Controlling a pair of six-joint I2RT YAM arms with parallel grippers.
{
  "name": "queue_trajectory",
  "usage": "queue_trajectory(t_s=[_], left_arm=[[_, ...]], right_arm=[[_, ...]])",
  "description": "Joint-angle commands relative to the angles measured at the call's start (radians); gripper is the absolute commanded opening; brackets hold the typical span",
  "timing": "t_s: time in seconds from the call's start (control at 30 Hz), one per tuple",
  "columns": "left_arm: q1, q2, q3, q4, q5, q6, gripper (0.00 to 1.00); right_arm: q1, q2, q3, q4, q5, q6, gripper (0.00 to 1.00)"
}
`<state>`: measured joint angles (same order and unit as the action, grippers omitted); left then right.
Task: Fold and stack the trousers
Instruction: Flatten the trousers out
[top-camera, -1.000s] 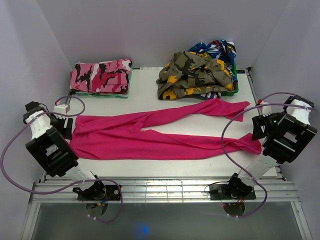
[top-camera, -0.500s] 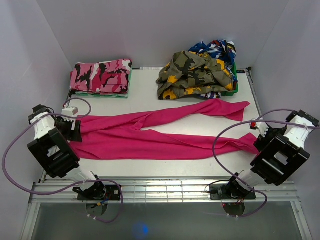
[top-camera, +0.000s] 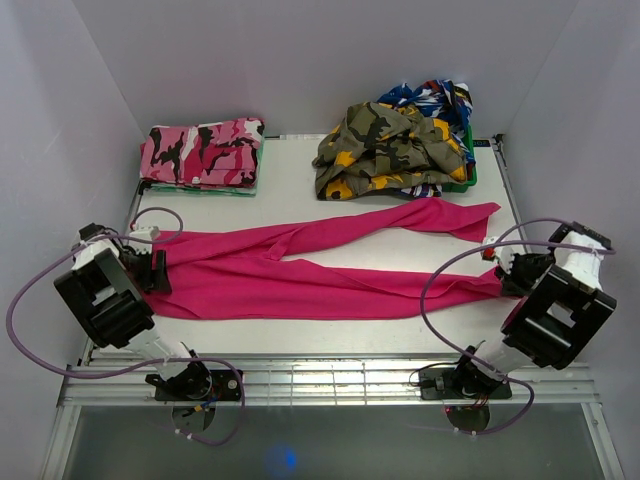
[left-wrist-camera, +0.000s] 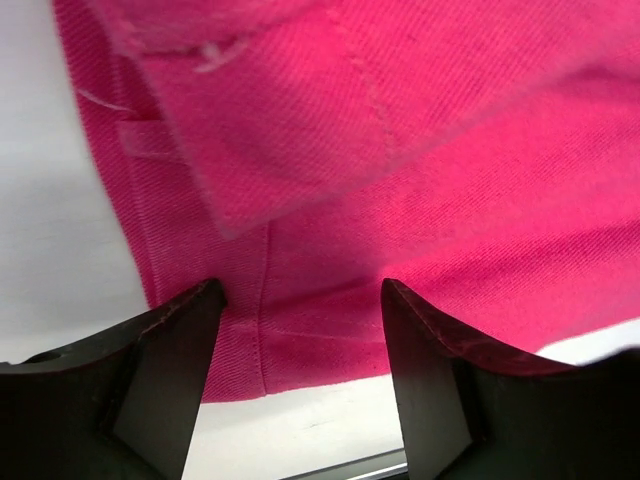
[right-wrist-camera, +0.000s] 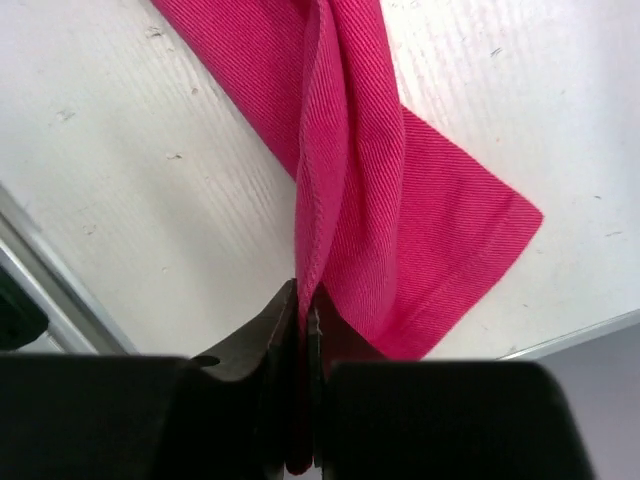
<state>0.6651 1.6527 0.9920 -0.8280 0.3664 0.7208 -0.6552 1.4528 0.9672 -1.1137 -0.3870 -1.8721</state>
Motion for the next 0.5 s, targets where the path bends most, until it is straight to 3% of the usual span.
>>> queue_trajectory(t_s=[0.0, 0.07, 0.2, 0.47], left_arm=[[0.004, 0.065, -0.038, 0.096, -0.131, -0.026, 0.75], [0.020, 0.078, -0.050, 0.145, -0.171, 0.003, 0.73], [0.025, 0.101, -0.038, 0.187, -0.225, 0.043, 0.72], [0.025, 0.142, 0.050, 0.159, -0.241, 0.029, 0.71]], right_arm=[[0.002, 0.068, 0.228, -0.108, -0.097, 0.109, 0.08], [0.002, 0.125, 0.351, -0.199, -0.134, 0.237, 0.08], [0.057, 0.269, 0.484, -0.192, -0.133, 0.367, 0.08], [0.149, 0.615, 0.636, 0.008, -0.087, 0.786, 0.08]])
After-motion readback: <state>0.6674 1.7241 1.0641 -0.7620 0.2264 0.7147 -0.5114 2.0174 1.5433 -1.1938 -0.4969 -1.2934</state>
